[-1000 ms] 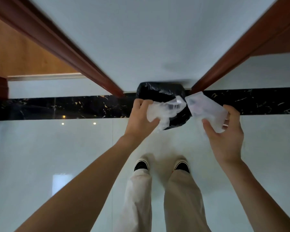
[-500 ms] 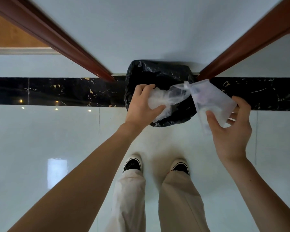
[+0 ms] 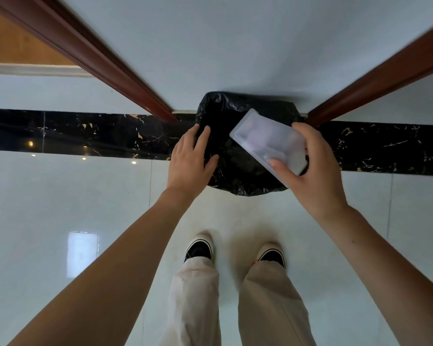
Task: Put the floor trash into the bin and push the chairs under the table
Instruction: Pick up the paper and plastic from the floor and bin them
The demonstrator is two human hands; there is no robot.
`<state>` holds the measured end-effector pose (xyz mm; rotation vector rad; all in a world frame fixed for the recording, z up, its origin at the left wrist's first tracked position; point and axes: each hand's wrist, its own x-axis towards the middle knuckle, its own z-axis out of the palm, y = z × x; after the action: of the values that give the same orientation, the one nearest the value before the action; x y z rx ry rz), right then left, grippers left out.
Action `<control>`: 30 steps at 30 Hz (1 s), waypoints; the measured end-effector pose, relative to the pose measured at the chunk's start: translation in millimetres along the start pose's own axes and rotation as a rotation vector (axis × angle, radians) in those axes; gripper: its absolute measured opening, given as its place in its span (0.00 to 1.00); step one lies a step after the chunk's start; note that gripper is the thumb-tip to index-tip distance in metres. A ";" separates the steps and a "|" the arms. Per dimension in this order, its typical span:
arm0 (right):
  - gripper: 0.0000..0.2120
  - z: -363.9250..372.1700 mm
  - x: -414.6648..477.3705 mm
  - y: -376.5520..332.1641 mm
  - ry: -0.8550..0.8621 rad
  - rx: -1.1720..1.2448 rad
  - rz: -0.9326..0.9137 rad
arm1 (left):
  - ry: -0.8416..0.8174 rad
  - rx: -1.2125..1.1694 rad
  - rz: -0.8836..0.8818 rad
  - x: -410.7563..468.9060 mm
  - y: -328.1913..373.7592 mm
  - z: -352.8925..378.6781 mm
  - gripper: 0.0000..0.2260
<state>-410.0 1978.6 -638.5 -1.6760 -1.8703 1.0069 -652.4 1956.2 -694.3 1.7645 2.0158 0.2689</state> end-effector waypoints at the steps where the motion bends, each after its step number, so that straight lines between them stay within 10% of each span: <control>1: 0.30 5.1 6.3 4.0 -0.028 -0.014 -0.033 | -0.007 -0.001 0.002 0.3 -4.8 3.0 0.28; 15: 0.34 56.5 35.4 23.1 -0.128 -0.109 -0.048 | 0.020 -0.095 0.025 0.6 -23.0 11.4 0.29; 23: 0.31 34.8 6.9 36.3 0.229 -0.399 0.101 | 0.002 -0.198 -0.080 2.1 -17.8 3.8 0.33; 26: 0.35 40.7 -8.7 42.8 0.175 -0.099 0.402 | -0.026 -0.223 -0.104 1.0 -19.4 3.9 0.34; 30: 0.35 50.5 -8.7 46.0 0.118 0.060 0.370 | -0.028 -0.252 -0.162 -5.2 -25.9 4.9 0.35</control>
<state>-415.1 1958.8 -704.3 -2.0434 -1.4711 1.0634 -672.8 1946.2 -708.6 1.4370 1.9930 0.4236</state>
